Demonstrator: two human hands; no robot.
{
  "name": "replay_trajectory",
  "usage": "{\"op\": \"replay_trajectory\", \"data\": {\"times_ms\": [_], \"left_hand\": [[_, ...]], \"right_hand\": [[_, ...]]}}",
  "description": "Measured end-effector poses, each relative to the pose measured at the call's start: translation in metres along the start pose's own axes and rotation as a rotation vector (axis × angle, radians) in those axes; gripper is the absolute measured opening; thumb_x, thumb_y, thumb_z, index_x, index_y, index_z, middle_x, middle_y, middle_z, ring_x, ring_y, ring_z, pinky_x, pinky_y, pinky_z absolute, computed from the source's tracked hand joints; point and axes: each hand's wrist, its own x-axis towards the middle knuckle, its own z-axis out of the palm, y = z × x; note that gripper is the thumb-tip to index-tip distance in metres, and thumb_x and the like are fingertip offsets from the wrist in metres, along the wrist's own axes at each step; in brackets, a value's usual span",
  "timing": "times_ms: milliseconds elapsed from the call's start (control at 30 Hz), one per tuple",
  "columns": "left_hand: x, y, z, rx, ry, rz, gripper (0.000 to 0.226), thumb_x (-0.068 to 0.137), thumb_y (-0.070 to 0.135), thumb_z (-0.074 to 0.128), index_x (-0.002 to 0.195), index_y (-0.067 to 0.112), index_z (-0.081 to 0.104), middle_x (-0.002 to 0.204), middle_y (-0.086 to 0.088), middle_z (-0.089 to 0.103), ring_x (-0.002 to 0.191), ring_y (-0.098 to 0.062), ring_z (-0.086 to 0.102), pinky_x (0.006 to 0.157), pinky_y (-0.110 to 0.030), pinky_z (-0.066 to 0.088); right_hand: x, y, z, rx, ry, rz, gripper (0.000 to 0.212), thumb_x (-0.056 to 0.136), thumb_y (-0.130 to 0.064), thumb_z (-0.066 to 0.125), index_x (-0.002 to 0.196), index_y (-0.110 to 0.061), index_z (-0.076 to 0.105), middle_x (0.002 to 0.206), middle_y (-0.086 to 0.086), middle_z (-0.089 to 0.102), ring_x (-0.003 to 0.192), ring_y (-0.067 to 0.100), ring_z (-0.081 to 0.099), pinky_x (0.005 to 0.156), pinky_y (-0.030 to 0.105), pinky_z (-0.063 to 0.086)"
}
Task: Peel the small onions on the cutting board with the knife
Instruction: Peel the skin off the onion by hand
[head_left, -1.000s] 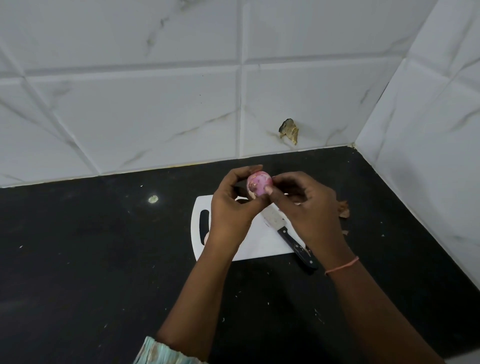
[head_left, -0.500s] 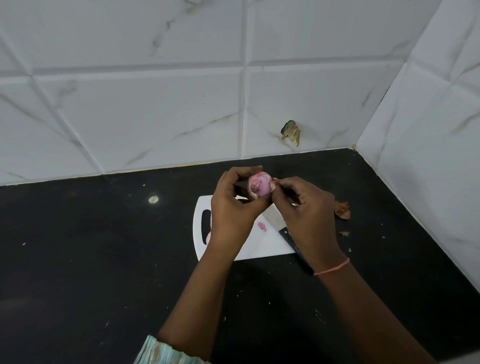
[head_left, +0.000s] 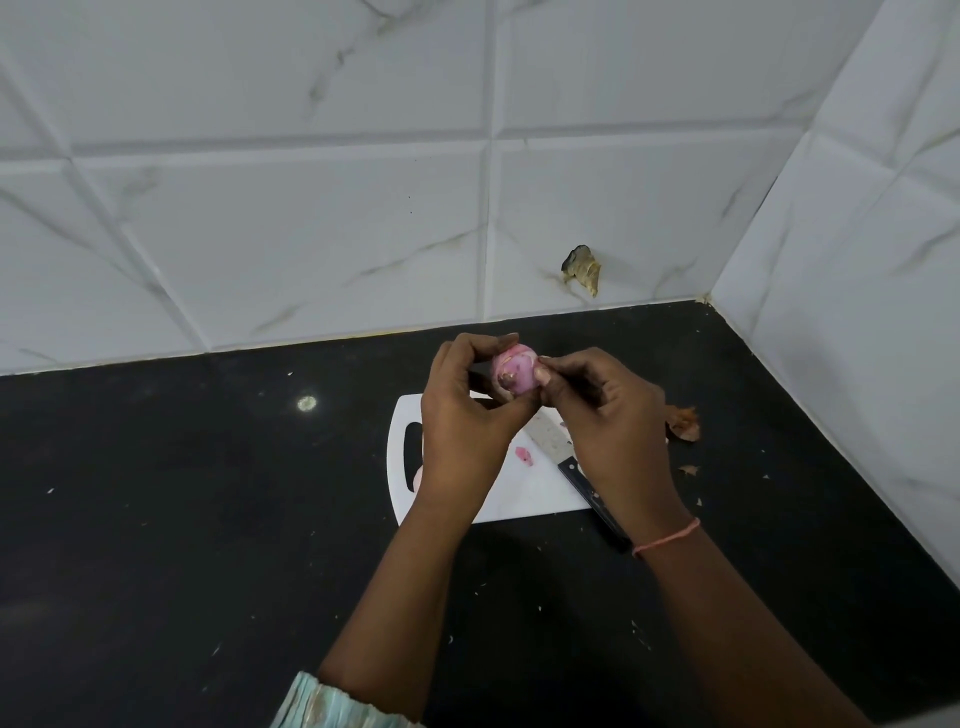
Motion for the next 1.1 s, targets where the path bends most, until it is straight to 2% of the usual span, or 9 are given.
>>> {"op": "replay_trajectory", "data": {"times_ms": [133,333,500,567,667,800,900,1033,1100], "left_hand": [[-0.001,0.000,0.000,0.023,0.014,0.005,0.039,0.075,0.012,0.085,0.108,0.018,0.065,0.110,-0.003,0.066,0.087,-0.016,0.063,0.065,-0.013,0.050],[-0.002,-0.004,0.001,0.057,0.023,0.007,0.040,0.074,0.010,0.086,0.107,0.018,0.065,0.109,-0.001,0.066,0.088,-0.016,0.064,0.067,-0.014,0.051],[-0.003,0.000,-0.001,-0.018,-0.025,-0.018,0.039,0.075,0.011,0.086,0.107,0.018,0.065,0.106,0.001,0.068,0.086,-0.012,0.064,0.066,-0.013,0.050],[-0.003,0.001,-0.002,-0.083,-0.052,-0.056,0.042,0.073,0.010,0.087,0.108,0.019,0.065,0.102,0.007,0.070,0.085,-0.008,0.064,0.069,-0.014,0.051],[-0.004,0.000,-0.001,-0.145,-0.097,-0.102,0.047,0.072,0.010,0.088,0.109,0.021,0.063,0.103,0.012,0.071,0.093,-0.008,0.066,0.079,-0.022,0.055],[-0.005,-0.003,-0.001,-0.302,-0.097,-0.165,0.050,0.069,0.012,0.086,0.113,0.018,0.062,0.115,0.001,0.070,0.109,-0.020,0.066,0.096,-0.047,0.055],[-0.005,-0.002,-0.003,-0.396,-0.099,-0.247,0.052,0.067,0.014,0.085,0.114,0.019,0.063,0.118,-0.004,0.069,0.113,-0.024,0.065,0.099,-0.052,0.053],[-0.006,-0.001,-0.004,-0.531,-0.144,-0.314,0.057,0.067,0.017,0.085,0.120,0.016,0.063,0.126,-0.012,0.065,0.113,-0.038,0.066,0.101,-0.052,0.052],[-0.007,0.002,-0.001,-0.622,-0.143,-0.370,0.049,0.077,0.005,0.080,0.121,0.013,0.061,0.127,-0.017,0.063,0.106,-0.038,0.069,0.095,-0.043,0.056]], "right_hand": [[-0.001,-0.001,0.000,-0.136,-0.005,-0.123,0.012,0.092,-0.013,0.067,0.102,-0.008,0.070,0.092,-0.001,0.072,0.086,0.005,0.066,0.076,0.018,0.055],[0.001,0.002,0.004,-0.350,-0.064,-0.164,0.008,0.093,-0.014,0.064,0.098,-0.008,0.064,0.086,0.002,0.067,0.076,0.011,0.062,0.068,0.027,0.056],[0.008,-0.001,-0.005,-0.200,-0.134,-0.062,0.004,0.094,-0.012,0.059,0.098,-0.010,0.059,0.087,-0.004,0.062,0.080,0.008,0.060,0.070,0.014,0.050],[0.010,-0.002,-0.009,-0.101,-0.157,0.018,0.004,0.095,-0.013,0.057,0.099,-0.012,0.058,0.089,-0.003,0.063,0.081,0.007,0.064,0.070,0.016,0.053],[0.009,-0.003,-0.013,0.005,-0.130,0.133,0.004,0.096,-0.010,0.056,0.099,-0.012,0.058,0.091,-0.003,0.065,0.081,0.004,0.065,0.069,0.013,0.052],[0.008,-0.001,-0.021,0.081,-0.034,0.232,0.006,0.095,-0.014,0.058,0.098,-0.009,0.059,0.089,0.001,0.068,0.073,0.008,0.067,0.061,0.021,0.056],[0.009,0.005,-0.030,0.168,0.114,0.349,0.015,0.091,-0.020,0.067,0.096,-0.007,0.061,0.080,0.003,0.070,0.063,0.012,0.067,0.054,0.020,0.054],[0.009,0.041,-0.046,0.087,0.321,0.477,0.010,0.087,-0.009,0.071,0.090,-0.015,0.063,0.087,0.003,0.071,0.078,0.016,0.072,0.074,0.038,0.061],[0.009,0.054,-0.052,-0.041,0.254,0.521,0.022,0.089,-0.001,0.063,0.093,-0.022,0.066,0.099,-0.004,0.070,0.085,0.004,0.067,0.082,0.031,0.059]]}}
